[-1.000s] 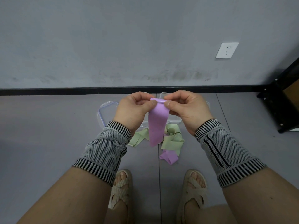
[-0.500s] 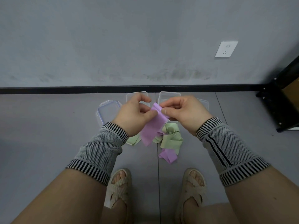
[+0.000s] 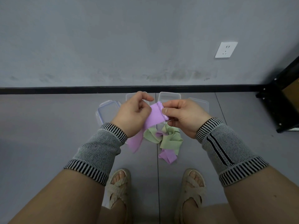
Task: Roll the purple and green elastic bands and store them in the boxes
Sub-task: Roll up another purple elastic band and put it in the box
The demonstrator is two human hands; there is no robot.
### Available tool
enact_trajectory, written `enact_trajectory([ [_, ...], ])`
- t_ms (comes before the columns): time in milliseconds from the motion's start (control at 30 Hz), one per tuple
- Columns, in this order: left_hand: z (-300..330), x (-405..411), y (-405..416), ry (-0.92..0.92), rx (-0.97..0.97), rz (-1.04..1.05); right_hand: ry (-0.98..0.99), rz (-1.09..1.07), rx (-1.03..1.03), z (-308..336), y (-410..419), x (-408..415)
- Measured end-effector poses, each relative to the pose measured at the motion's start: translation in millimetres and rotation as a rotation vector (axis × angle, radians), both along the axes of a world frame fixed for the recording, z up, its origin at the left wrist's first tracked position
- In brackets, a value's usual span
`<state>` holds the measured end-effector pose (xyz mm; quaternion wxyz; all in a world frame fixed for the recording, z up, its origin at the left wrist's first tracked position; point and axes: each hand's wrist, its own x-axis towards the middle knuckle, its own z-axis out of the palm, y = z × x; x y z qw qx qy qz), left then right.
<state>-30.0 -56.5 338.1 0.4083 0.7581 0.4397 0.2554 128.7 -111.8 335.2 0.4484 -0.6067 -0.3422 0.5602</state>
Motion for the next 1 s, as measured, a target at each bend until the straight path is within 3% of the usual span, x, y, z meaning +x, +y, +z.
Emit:
enact_trajectory([
  [367,8,0,1,-0.162,-0.233,0.064,-0.007,-0.030,0.115,-3,-1,-10],
  [600,12,-6,3,-0.250,-0.329,0.074,-0.291,0.184,0.265,8,-9,-11],
  [867,13,-11,2,-0.207,-0.330,0.006,-0.359,0.245,0.327,8,-12,-15],
  [1000,9,-15,4,-0.040,-0.214,-0.019,-0.298,0.237,0.329,8,-14,-10],
])
